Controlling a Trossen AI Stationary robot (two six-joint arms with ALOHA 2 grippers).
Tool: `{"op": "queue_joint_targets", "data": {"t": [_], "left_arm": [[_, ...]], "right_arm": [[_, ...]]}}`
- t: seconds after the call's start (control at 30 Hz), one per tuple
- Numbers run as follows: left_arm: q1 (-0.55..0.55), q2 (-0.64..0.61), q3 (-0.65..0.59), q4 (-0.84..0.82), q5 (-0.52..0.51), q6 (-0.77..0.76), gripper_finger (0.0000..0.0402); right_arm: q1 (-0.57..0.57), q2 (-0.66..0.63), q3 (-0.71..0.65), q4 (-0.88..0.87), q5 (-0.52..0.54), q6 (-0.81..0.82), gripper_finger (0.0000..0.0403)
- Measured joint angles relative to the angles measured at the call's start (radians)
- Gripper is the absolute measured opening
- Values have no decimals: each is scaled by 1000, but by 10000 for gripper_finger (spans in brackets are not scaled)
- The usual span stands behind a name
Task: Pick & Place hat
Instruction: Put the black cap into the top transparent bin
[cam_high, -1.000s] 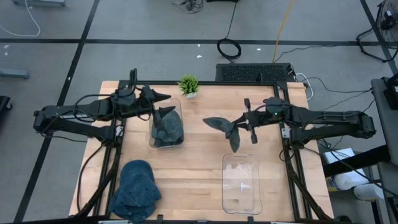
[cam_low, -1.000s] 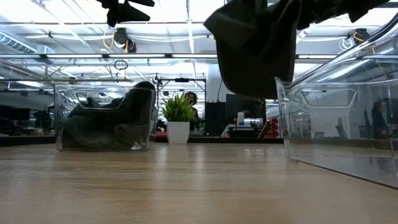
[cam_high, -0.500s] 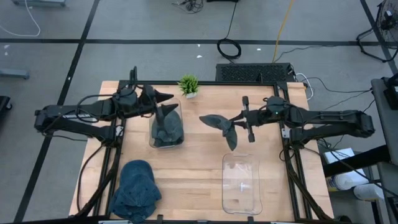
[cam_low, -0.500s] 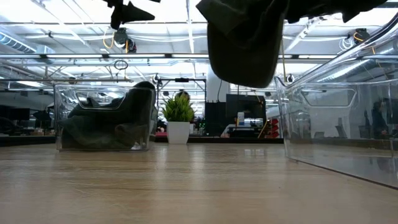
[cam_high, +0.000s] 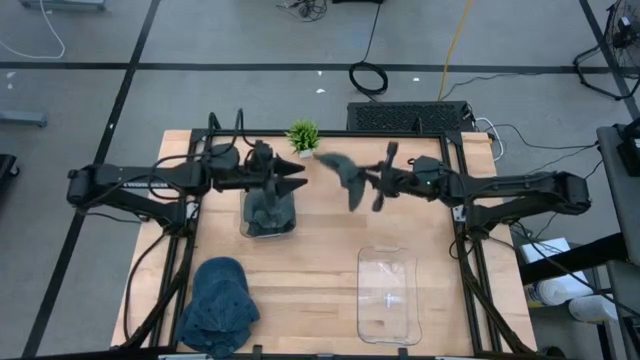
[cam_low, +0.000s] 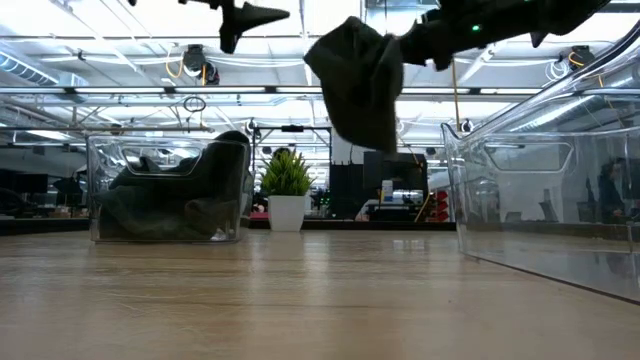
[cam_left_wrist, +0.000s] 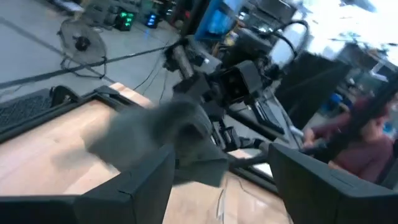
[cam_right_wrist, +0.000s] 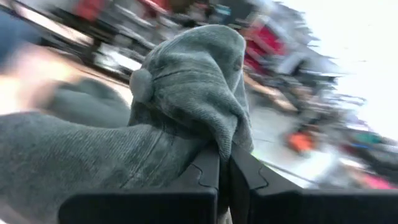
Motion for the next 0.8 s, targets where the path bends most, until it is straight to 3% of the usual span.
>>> {"op": "queue_joint_targets", "data": {"t": [0.1,0.23,0.37,0.57,0.8], "left_arm": [[2,20,0,41,-71,-32,269],[2,78,0,133,-178,-89,269],[0,160,6,280,-179,-162,269],[0,281,77,266,-179,-200,269],[0,362,135,268,-210,-110,269]], "right_arm": [[-1,30,0,82,144,-95,0],[0,79,0,207,213,-206,0],[0,133,0,308,270,-277,0],[1,182,0,366,287,-323,0],[33,186,1,369,343,-362,0]]}}
